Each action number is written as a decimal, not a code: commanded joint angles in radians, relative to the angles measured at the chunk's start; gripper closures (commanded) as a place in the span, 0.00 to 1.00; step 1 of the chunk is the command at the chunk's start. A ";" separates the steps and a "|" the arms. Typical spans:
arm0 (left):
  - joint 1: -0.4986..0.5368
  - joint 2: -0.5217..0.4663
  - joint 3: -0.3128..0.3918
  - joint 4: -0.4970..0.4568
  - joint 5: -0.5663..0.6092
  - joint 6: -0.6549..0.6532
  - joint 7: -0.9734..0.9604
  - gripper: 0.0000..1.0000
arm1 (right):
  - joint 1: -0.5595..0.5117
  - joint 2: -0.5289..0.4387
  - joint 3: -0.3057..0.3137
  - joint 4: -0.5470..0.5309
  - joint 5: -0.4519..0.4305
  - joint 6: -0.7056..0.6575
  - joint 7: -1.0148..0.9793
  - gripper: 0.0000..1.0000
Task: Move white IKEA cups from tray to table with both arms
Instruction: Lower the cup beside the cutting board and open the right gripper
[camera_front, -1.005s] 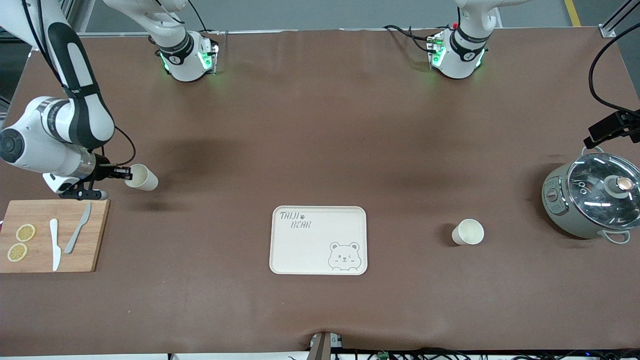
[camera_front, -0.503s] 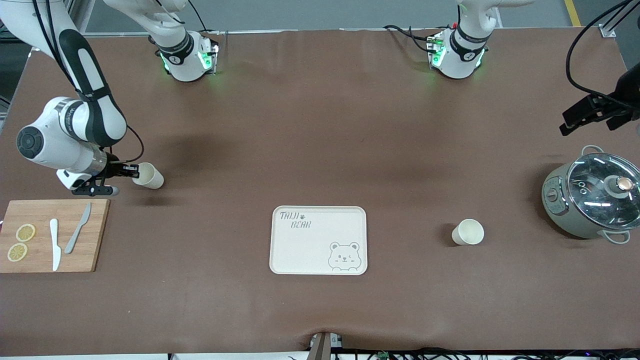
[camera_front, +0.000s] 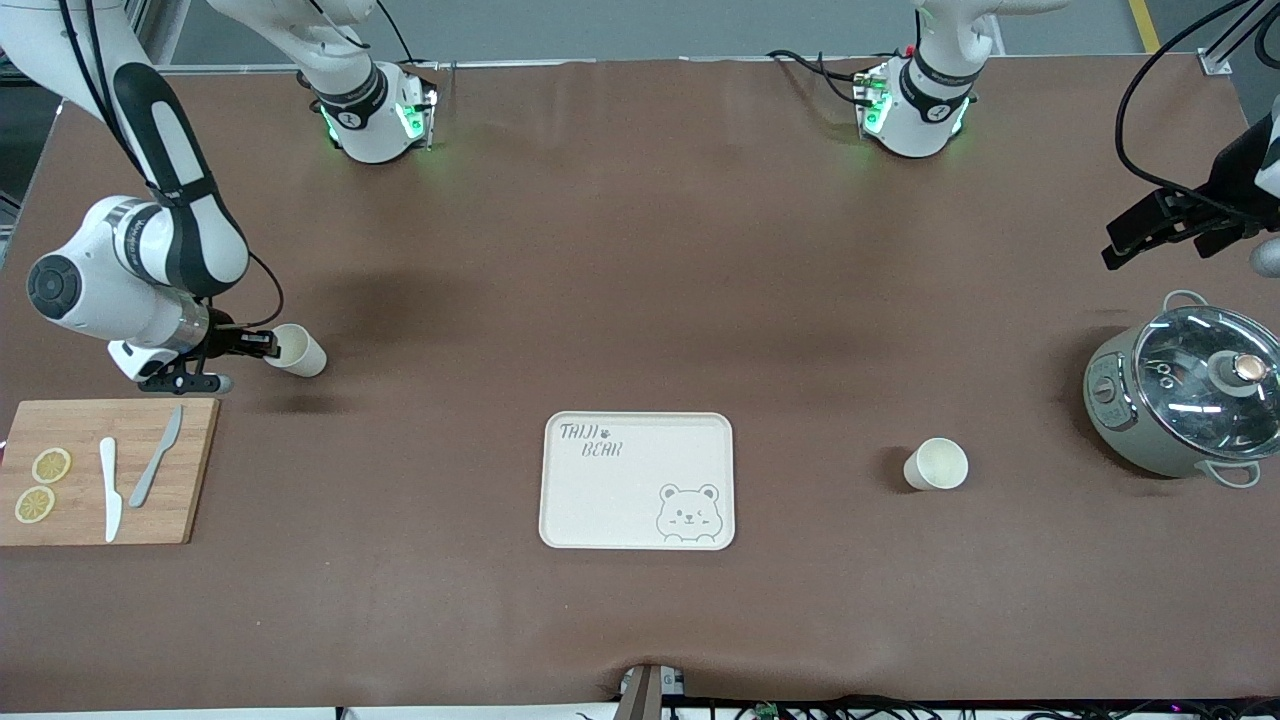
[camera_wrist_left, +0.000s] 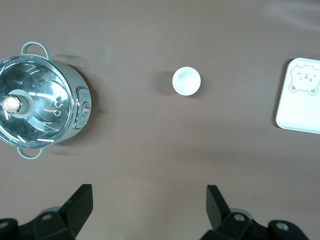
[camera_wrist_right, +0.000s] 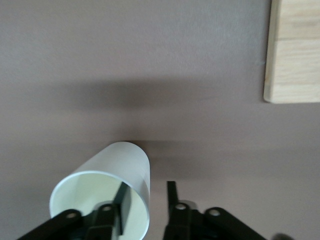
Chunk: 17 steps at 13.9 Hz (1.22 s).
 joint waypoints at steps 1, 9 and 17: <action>0.015 -0.021 -0.020 -0.015 -0.006 0.021 0.009 0.00 | -0.020 0.008 0.022 0.176 0.003 -0.199 -0.001 0.00; 0.019 -0.011 -0.012 -0.012 -0.004 0.023 -0.005 0.00 | 0.009 0.055 0.022 0.704 0.040 -0.519 0.002 0.00; 0.019 -0.009 -0.010 -0.005 -0.004 0.023 -0.014 0.00 | 0.032 -0.188 0.024 0.778 -0.026 -0.853 0.189 0.00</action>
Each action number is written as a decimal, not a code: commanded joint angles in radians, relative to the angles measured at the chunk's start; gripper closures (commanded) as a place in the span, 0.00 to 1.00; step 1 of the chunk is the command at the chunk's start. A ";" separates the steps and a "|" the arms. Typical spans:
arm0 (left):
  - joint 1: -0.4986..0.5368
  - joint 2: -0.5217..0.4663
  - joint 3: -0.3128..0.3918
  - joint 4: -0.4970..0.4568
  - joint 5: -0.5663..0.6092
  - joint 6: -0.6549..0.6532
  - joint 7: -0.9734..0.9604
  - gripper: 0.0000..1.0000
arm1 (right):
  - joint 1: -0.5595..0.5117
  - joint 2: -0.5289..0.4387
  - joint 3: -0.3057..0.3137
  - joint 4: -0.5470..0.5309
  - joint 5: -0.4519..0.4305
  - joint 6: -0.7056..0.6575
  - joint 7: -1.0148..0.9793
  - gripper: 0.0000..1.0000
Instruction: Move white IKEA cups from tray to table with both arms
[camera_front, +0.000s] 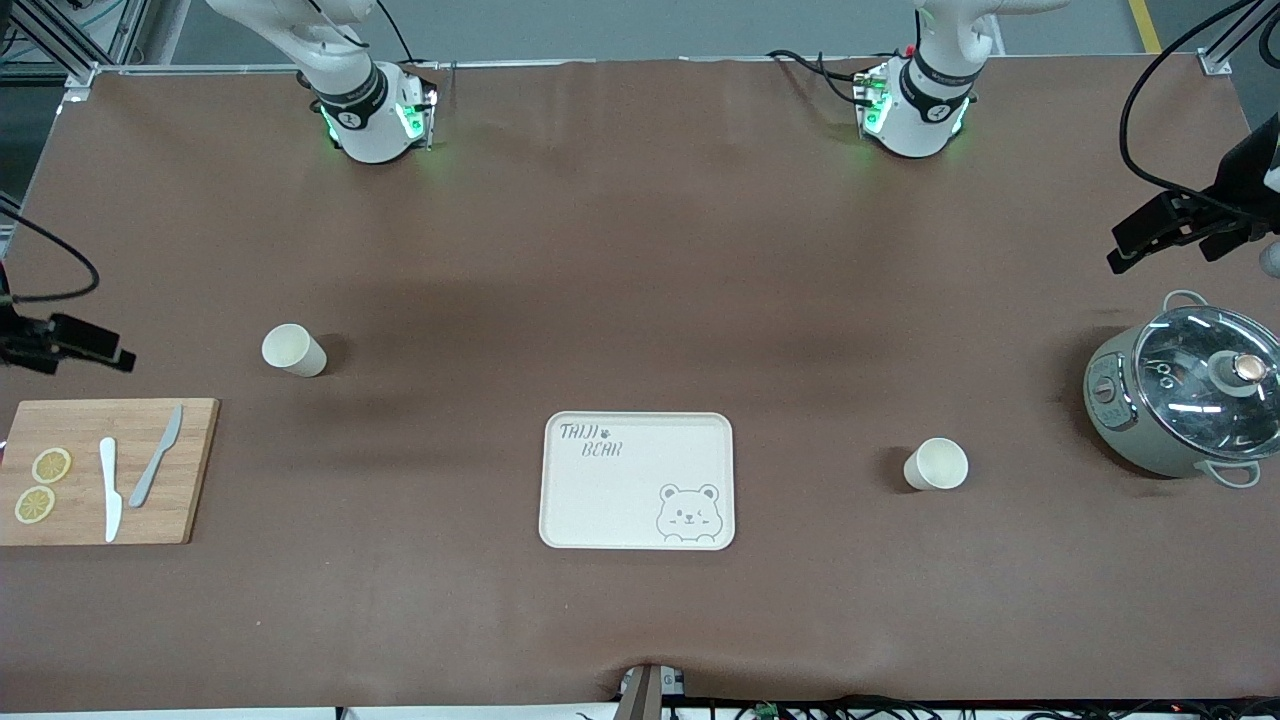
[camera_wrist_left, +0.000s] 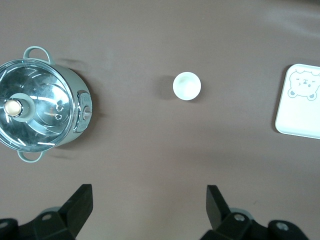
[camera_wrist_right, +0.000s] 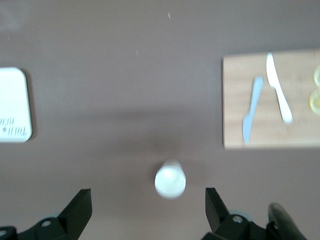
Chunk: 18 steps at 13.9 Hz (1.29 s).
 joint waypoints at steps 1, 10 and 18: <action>0.004 -0.007 -0.004 -0.004 -0.006 0.010 -0.013 0.00 | 0.017 -0.156 0.004 -0.056 -0.059 -0.107 0.047 0.00; -0.006 0.002 -0.014 -0.001 0.075 0.013 -0.031 0.00 | 0.042 -0.292 0.001 -0.185 -0.120 -0.075 0.040 0.00; 0.005 0.002 -0.013 -0.006 0.031 0.008 -0.028 0.00 | 0.022 -0.282 0.008 -0.161 -0.095 -0.070 0.023 0.00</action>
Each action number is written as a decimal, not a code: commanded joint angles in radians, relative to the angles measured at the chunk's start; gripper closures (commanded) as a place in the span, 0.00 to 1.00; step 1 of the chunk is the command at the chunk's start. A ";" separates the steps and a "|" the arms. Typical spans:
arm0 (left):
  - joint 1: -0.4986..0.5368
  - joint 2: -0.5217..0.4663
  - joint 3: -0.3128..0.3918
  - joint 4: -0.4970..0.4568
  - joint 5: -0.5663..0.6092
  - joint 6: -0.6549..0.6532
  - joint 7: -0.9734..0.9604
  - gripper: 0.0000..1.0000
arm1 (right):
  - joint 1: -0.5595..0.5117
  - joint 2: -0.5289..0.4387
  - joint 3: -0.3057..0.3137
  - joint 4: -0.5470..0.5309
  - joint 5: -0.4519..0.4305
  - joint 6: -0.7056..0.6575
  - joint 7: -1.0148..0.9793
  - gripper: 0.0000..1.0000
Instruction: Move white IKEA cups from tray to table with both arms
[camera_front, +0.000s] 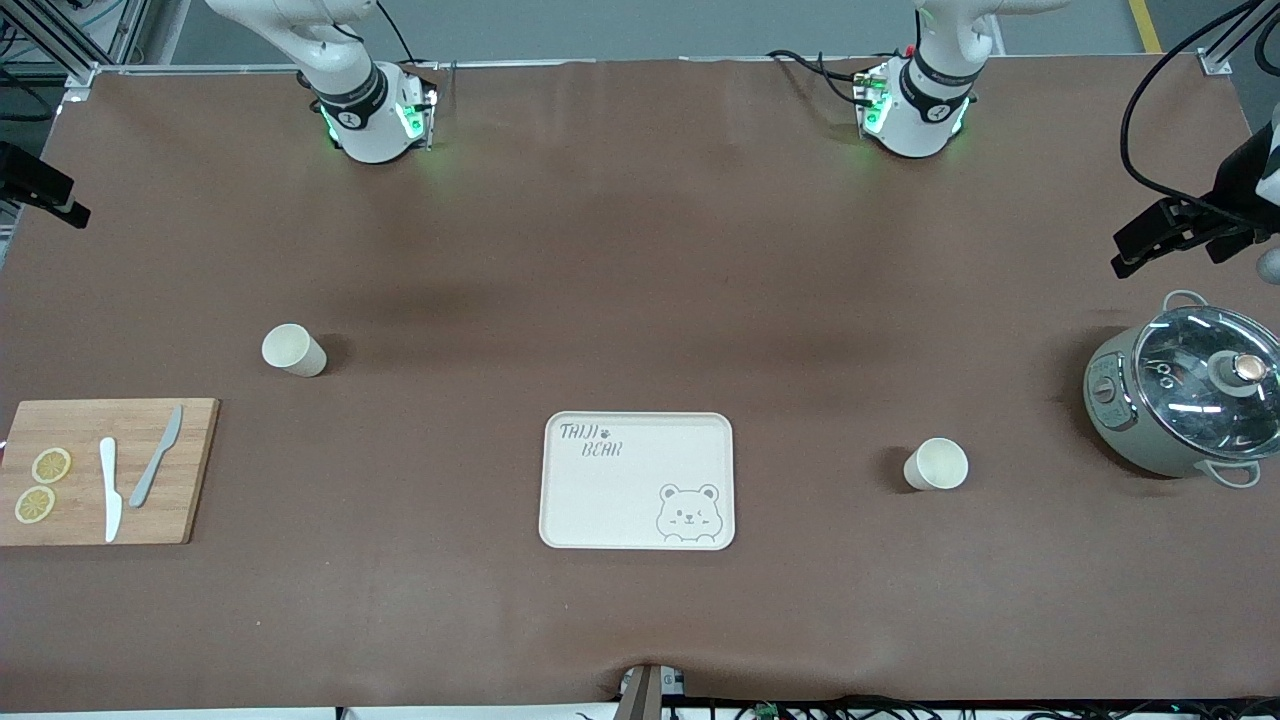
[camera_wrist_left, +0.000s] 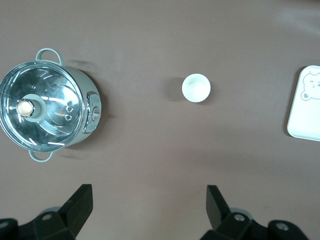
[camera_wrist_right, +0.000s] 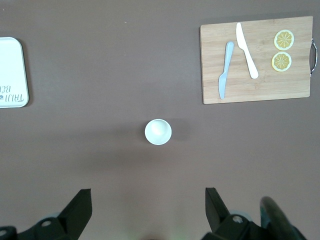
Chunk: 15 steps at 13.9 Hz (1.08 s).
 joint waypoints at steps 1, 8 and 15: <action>0.010 -0.001 -0.006 -0.007 -0.027 0.005 -0.013 0.00 | -0.002 0.003 0.010 0.022 -0.008 -0.005 0.002 0.00; 0.015 -0.001 0.001 -0.013 -0.041 -0.001 -0.004 0.00 | -0.006 0.006 0.012 0.021 -0.005 -0.011 0.003 0.00; 0.013 0.004 -0.001 -0.012 -0.041 -0.007 -0.014 0.00 | -0.012 0.011 0.010 0.019 0.003 -0.013 0.003 0.00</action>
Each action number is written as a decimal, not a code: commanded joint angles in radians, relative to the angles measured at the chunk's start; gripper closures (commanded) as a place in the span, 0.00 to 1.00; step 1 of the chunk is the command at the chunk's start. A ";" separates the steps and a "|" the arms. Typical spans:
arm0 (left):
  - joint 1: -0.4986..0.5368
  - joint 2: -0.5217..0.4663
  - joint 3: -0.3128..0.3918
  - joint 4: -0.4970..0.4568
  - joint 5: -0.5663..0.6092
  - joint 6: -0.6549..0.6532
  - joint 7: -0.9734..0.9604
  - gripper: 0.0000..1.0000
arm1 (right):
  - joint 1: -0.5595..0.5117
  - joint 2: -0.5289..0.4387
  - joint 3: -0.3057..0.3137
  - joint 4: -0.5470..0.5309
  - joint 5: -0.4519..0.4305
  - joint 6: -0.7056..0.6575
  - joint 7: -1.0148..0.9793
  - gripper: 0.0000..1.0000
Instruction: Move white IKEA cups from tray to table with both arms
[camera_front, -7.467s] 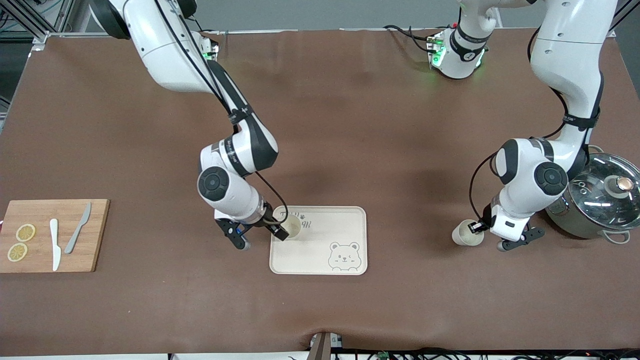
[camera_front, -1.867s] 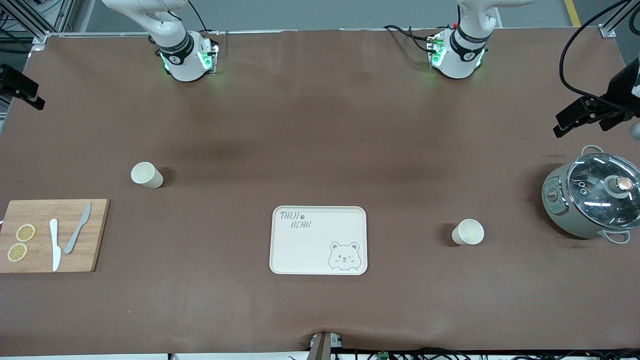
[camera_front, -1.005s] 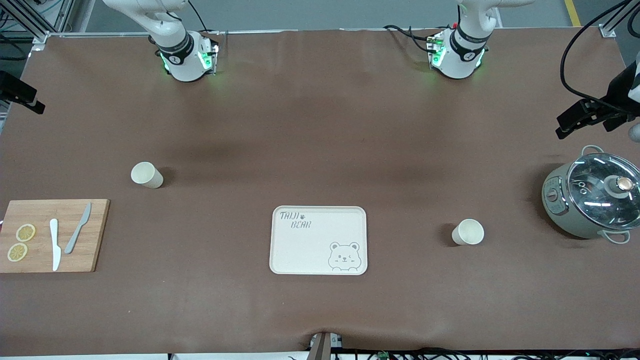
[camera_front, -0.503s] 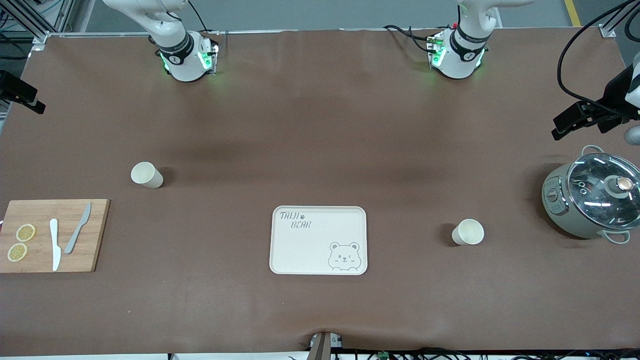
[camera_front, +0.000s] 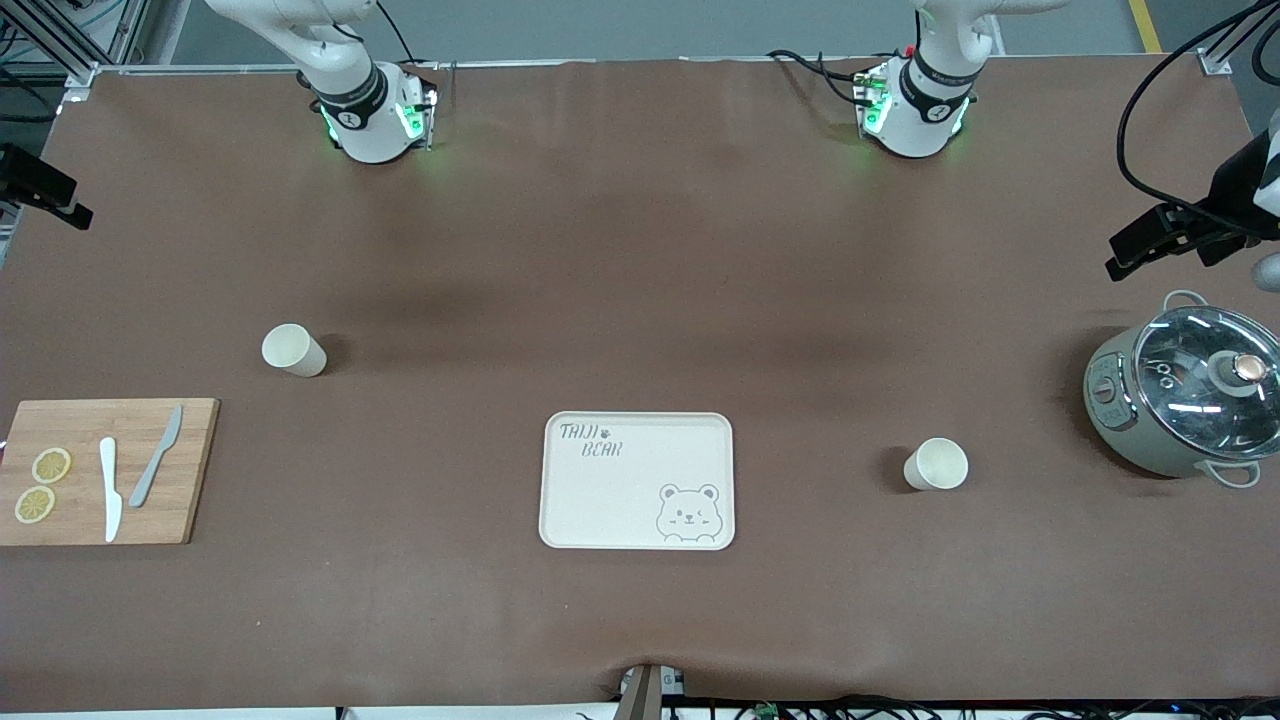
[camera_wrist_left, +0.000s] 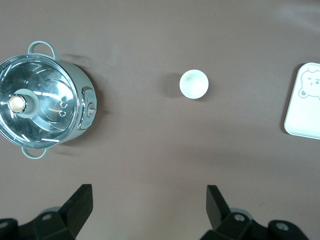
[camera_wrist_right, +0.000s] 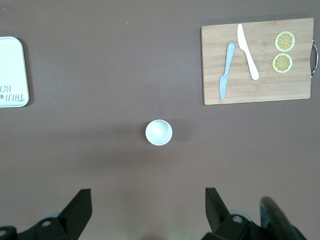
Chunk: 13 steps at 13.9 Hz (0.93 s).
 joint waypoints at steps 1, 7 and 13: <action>0.005 -0.001 -0.003 -0.002 -0.018 -0.005 -0.014 0.00 | -0.014 0.006 0.005 0.014 0.004 -0.013 0.003 0.00; 0.005 -0.014 -0.009 0.001 -0.009 -0.053 0.004 0.00 | -0.014 0.006 0.004 0.015 0.006 -0.015 0.003 0.00; -0.002 -0.024 -0.010 0.006 -0.006 -0.087 0.006 0.00 | -0.017 0.006 0.002 0.014 0.006 -0.015 -0.001 0.00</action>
